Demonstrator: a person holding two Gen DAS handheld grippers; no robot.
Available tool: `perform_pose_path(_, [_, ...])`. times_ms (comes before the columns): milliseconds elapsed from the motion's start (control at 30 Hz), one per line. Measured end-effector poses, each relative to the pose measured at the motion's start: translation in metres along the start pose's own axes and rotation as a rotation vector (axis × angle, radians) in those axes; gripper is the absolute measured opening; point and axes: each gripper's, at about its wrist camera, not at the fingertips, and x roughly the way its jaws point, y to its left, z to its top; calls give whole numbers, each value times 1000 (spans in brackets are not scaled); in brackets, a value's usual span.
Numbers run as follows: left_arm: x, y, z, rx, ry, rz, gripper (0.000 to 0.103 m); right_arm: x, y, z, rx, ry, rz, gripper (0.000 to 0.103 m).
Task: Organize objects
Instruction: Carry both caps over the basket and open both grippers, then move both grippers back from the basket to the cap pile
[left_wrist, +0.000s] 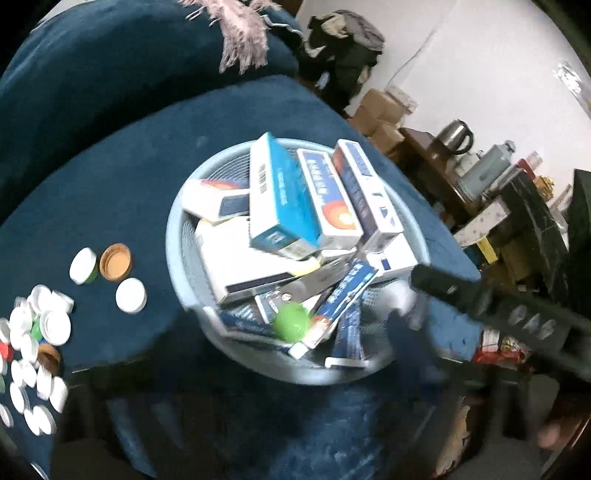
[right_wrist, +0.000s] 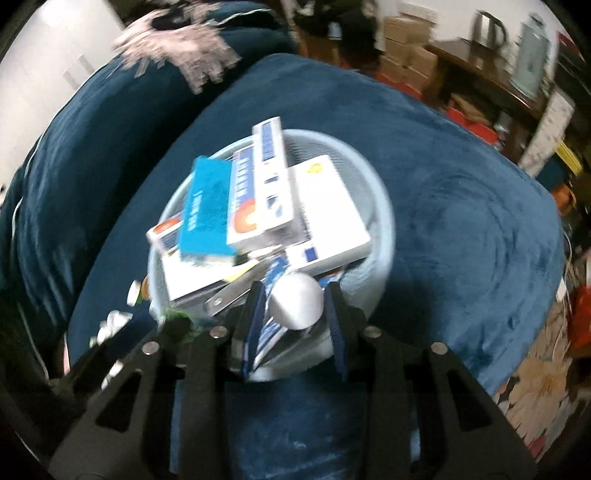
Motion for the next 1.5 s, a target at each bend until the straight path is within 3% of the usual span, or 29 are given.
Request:
perform_pose_path(33, [-3,2,-2,-3,-22,21,102,-1,-5,2,27,-2,-7,69])
perform_pose_path(100, [-7,7,-6,4,-37,79,102,-3,-7,2,61,-21,-5,88])
perform_pose_path(133, [-9,11,-8,6,-37,105,102,-7,-7,4,57,-27,0,90])
perform_pose_path(467, [-43,72,-35,-77,-52,248,102,-6,47,-16,-100,5,24,95])
perform_pose_path(1033, [-83,149,-81,-202,-29,339,102,0,143,-53,-311,63,56,97])
perform_pose_path(1233, [-81,202,-127,-357,68,386,102,32,179,-80,-457,196,20,97])
perform_pose_path(1500, [-103,261,-179,-529,97,447,102,106,213,-146,-728,535,-80,97])
